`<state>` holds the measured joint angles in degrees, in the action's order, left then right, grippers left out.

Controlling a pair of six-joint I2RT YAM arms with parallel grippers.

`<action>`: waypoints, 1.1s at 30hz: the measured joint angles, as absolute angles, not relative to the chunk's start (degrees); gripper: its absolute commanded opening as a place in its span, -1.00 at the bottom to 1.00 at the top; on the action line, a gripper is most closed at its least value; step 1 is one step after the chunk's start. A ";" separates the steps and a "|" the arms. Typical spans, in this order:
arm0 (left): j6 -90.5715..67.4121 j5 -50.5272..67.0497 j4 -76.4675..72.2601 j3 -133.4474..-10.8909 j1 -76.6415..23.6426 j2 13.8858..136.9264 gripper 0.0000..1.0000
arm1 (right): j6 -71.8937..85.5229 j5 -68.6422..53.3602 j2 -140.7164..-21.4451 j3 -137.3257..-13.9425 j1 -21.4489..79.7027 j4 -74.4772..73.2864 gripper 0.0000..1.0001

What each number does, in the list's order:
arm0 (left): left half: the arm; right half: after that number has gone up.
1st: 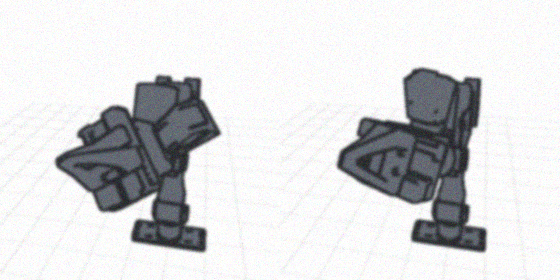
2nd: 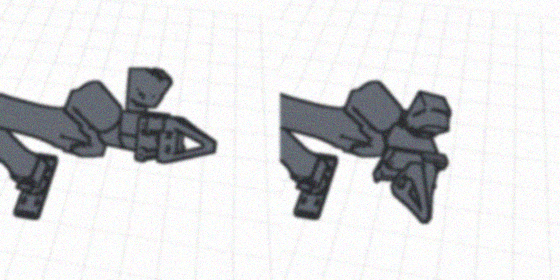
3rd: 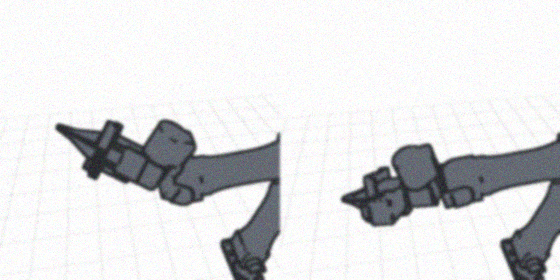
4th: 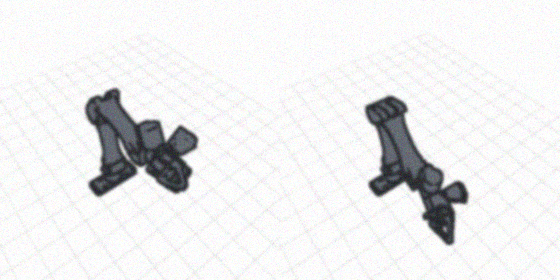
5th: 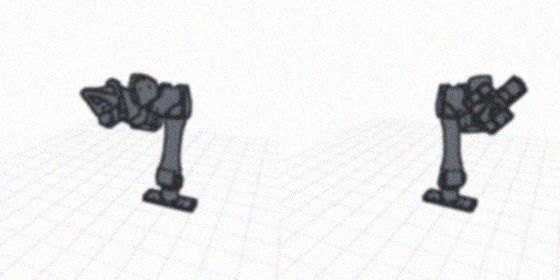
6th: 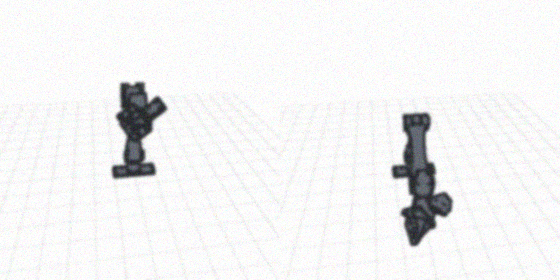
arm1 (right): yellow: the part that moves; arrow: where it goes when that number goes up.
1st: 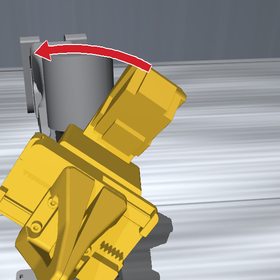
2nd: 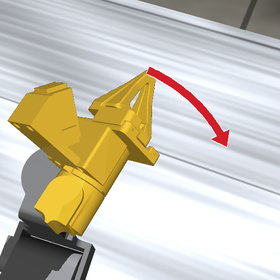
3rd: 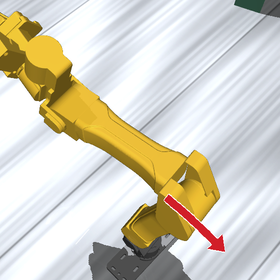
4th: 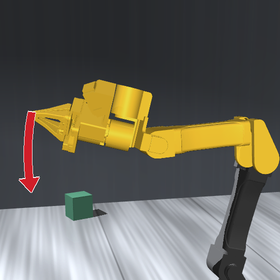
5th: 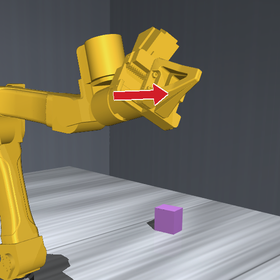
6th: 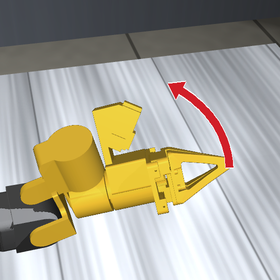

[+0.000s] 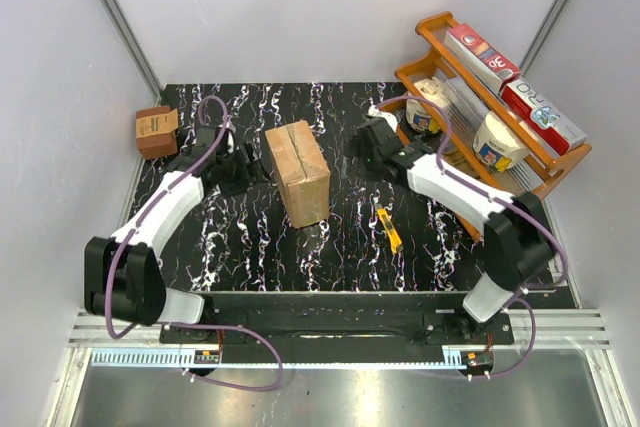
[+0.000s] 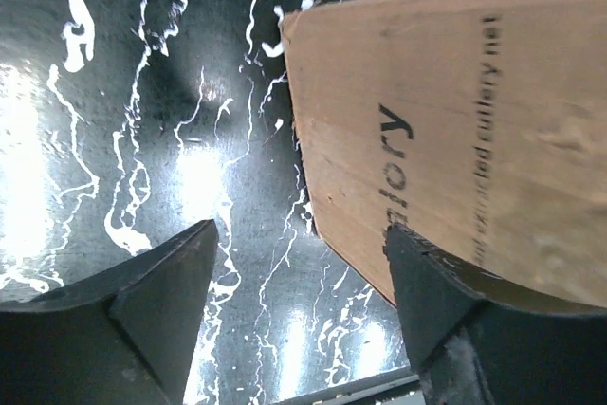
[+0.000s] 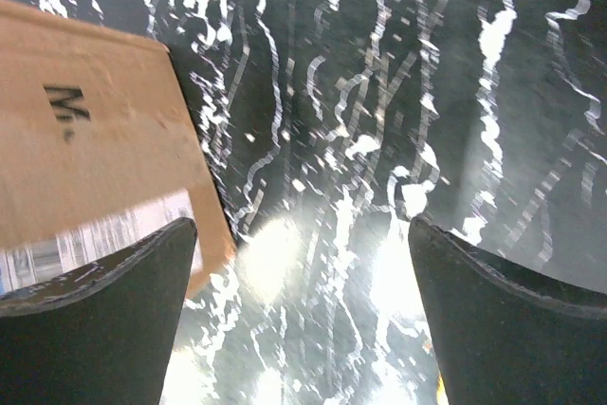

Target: Unpack the express box

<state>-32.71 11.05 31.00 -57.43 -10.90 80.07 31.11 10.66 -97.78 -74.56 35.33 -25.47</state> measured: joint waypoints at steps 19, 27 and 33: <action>-24.82 9.82 34.41 -68.53 -10.90 61.69 0.98 | 28.32 13.76 -83.09 -56.01 34.20 -35.83 0.18; -24.84 11.00 34.61 -70.17 -10.90 61.56 0.97 | 26.98 11.22 -90.21 -54.89 33.36 -35.00 0.15; -24.29 13.87 34.46 -70.17 -10.90 61.30 0.98 | 25.26 8.29 -92.88 -53.45 31.03 -32.67 0.08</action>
